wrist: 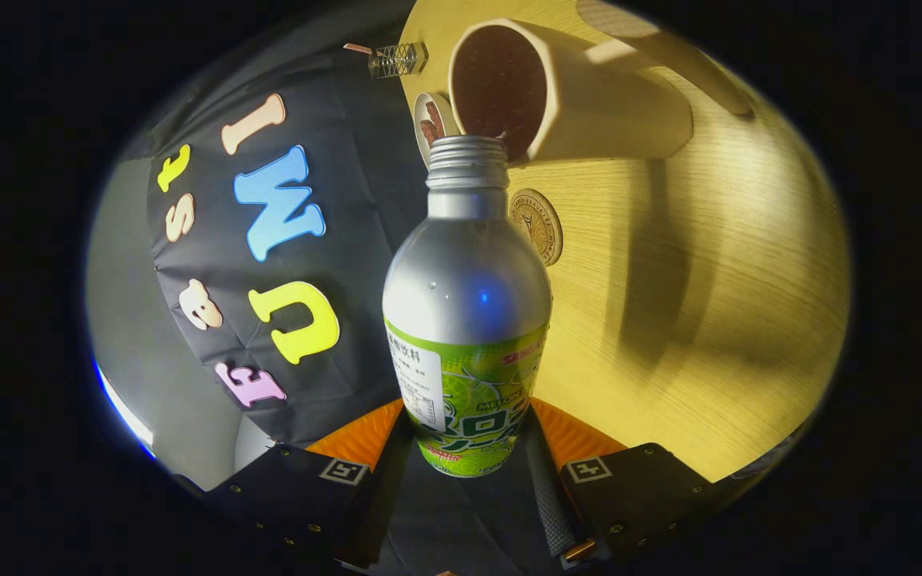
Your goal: Take the bottle from table, then pour the juice into the cup, finally place the bottle on the coaster
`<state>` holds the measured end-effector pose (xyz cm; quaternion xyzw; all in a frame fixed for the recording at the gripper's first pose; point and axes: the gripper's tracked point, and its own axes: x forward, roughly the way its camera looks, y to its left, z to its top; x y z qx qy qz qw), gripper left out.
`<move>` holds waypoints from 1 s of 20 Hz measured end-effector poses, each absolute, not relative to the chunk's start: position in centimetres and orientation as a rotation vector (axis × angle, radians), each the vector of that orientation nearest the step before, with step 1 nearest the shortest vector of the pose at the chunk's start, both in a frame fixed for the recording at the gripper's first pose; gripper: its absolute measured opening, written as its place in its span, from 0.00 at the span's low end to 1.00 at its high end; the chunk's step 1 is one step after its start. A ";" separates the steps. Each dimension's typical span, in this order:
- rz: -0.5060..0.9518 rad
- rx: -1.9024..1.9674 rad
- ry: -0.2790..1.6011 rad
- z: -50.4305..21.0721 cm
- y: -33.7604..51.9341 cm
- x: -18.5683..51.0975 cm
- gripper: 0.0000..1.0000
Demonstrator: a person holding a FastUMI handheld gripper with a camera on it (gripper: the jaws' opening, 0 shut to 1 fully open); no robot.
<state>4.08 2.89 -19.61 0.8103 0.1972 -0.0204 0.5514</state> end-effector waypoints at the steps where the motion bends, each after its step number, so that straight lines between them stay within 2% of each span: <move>1: -0.048 1.921 0.465 -19.5 2.8 4.0 0.75; 20: -0.044 2.059 0.440 -17.1 1.2 4.8 0.74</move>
